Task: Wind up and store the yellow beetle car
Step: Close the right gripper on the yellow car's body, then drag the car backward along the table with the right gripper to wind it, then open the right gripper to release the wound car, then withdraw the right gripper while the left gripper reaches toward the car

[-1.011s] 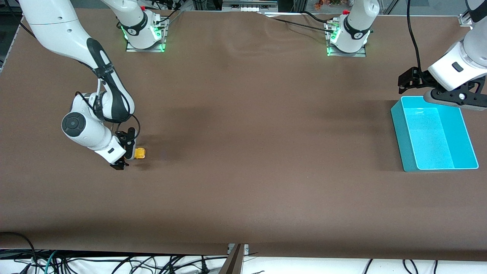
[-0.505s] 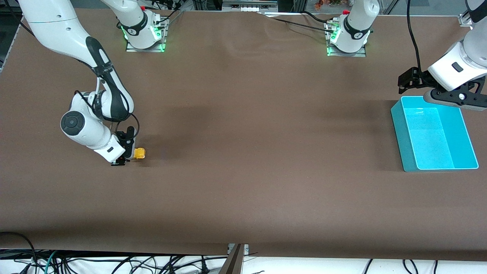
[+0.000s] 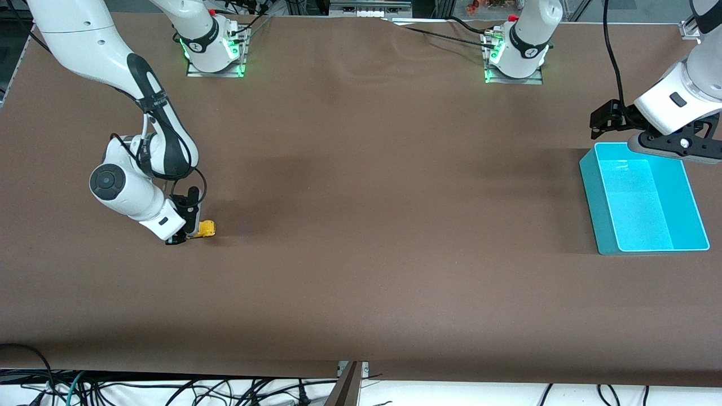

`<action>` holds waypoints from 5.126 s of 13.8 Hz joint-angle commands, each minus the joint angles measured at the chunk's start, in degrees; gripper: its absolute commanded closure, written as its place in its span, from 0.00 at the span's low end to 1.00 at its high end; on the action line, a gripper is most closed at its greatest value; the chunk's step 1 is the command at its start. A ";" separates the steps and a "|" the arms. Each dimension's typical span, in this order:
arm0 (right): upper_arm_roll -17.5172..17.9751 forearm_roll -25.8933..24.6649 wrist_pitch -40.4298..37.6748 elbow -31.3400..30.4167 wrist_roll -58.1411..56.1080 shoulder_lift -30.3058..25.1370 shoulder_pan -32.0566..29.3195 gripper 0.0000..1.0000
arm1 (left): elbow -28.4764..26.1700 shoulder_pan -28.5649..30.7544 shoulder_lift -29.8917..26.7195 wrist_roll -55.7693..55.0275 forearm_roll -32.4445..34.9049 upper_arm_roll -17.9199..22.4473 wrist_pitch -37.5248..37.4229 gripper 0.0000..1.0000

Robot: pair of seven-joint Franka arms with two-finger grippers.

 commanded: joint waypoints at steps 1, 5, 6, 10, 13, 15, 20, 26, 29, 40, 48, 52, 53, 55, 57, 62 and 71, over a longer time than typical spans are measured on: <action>0.07 1.03 0.60 -2.07 -0.84 -1.44 -0.40 0.69 | 1.86 -0.28 0.96 -0.45 0.81 0.06 -1.39 0.00; -0.10 1.03 0.69 -2.42 -1.02 -1.18 -1.53 0.69 | 1.77 -0.28 1.05 -0.45 0.81 0.06 -1.39 0.00; -0.10 1.03 0.78 -2.51 -1.37 -1.09 -2.24 0.69 | 1.77 -0.28 1.05 -0.45 0.81 0.06 -1.39 0.00; -0.10 1.03 0.78 -2.77 -2.24 -1.00 -3.47 0.69 | 1.86 -0.28 1.05 -0.45 0.81 0.06 -1.39 0.00; -0.10 1.03 0.78 -2.77 -3.74 -1.00 -4.88 0.69 | 1.86 -0.28 1.14 -0.45 0.81 0.06 -1.39 0.00; -0.10 1.03 0.78 -2.77 -4.79 -1.00 -5.40 0.69 | 1.86 -0.28 1.05 -0.45 0.81 0.06 -1.39 0.00; -0.10 1.03 0.87 -2.77 -7.70 -1.00 -7.95 0.69 | 1.86 -0.28 1.05 -0.45 0.81 0.06 -1.39 0.00; -0.10 1.03 0.87 -2.77 -10.42 -1.00 -10.41 0.69 | 1.86 -0.28 1.14 -0.45 0.81 0.06 -1.39 0.00; -0.10 1.03 0.96 -2.69 -11.30 -0.92 -11.91 0.69 | 1.86 -0.28 1.05 -0.45 0.81 0.06 -1.39 0.00; -0.02 1.03 2.27 -2.25 -13.15 -0.21 -15.16 0.69 | 1.77 -0.28 1.05 -0.45 0.81 -0.02 -1.39 0.00; 2.62 2.97 -8.59 6.34 -12.27 -4.52 -14.81 0.00 | 1.77 -0.28 1.05 -0.45 0.81 -0.02 -1.39 0.00; 3.32 4.72 -17.30 13.73 -7.98 -4.52 -14.64 0.00 | 1.77 -0.28 1.05 -0.45 0.81 -0.02 -1.39 0.00; 3.33 5.33 -20.28 15.92 -5.96 -4.52 -14.64 0.00 | 1.77 -0.28 1.05 -0.45 0.81 -0.02 -1.39 0.00; 3.41 5.69 -27.39 20.41 0.52 -4.69 -14.46 0.00 | 1.68 -0.20 1.05 -0.45 0.81 -0.02 -1.39 0.00; 3.94 5.78 -34.95 24.80 9.65 -5.04 -14.20 0.00 | 1.68 -0.20 1.14 -0.45 0.81 -0.02 -1.39 0.00; 7.71 5.69 -46.75 29.73 41.62 -9.35 -14.11 0.00 | 1.42 -0.02 1.23 -0.37 0.81 -0.02 -1.13 0.00; 10.53 2.01 -58.71 33.09 75.34 -15.76 -10.52 0.00 | -1.56 0.95 2.19 1.12 0.90 0.06 2.55 0.00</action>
